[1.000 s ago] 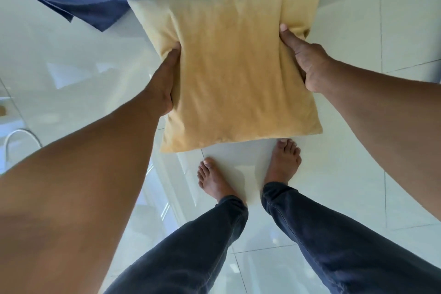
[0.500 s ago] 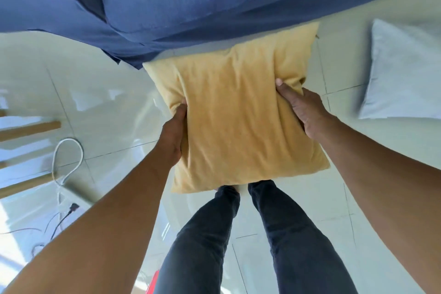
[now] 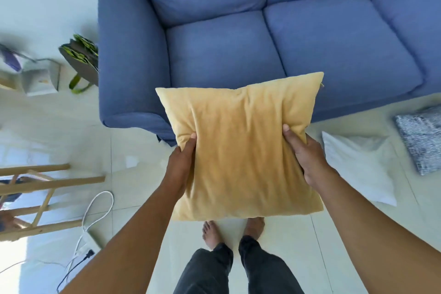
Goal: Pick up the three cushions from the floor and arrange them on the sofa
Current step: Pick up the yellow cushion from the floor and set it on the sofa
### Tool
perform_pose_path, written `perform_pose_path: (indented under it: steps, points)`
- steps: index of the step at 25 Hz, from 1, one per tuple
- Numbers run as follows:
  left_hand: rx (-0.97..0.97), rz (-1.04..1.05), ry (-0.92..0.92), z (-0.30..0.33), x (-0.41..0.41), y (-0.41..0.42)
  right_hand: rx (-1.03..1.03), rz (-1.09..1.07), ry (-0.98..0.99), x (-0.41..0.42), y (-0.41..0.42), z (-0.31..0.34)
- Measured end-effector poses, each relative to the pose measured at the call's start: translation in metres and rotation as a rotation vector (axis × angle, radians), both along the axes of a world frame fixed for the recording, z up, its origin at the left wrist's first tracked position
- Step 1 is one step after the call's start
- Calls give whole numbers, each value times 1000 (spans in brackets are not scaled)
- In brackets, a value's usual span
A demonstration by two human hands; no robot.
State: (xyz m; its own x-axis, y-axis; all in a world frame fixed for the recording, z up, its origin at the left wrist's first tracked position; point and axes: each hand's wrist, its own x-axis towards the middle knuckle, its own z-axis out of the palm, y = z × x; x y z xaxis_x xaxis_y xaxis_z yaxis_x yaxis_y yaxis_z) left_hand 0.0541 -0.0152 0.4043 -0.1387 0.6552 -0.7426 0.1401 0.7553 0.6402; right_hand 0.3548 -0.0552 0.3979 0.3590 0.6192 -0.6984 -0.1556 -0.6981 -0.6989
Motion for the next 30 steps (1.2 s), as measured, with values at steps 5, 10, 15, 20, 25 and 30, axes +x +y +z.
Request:
perform_pose_path:
  steps: [5,10,15,20,25,30]
  points:
    - [169,43,-24,66,12,41,156,-21,39,9,50,65]
    - [217,94,-66,84,2,87,215,10,74,4,104,87]
    - [220,81,-58,82,2,154,177,15,81,4,171,99]
    - [164,89,-109,87,-2,238,162,13,106,0,254,101]
    - [169,76,-106,88,2,315,177,24,140,6,326,95]
    - [170,79,-93,84,12,387,195,31,178,28,409,87]
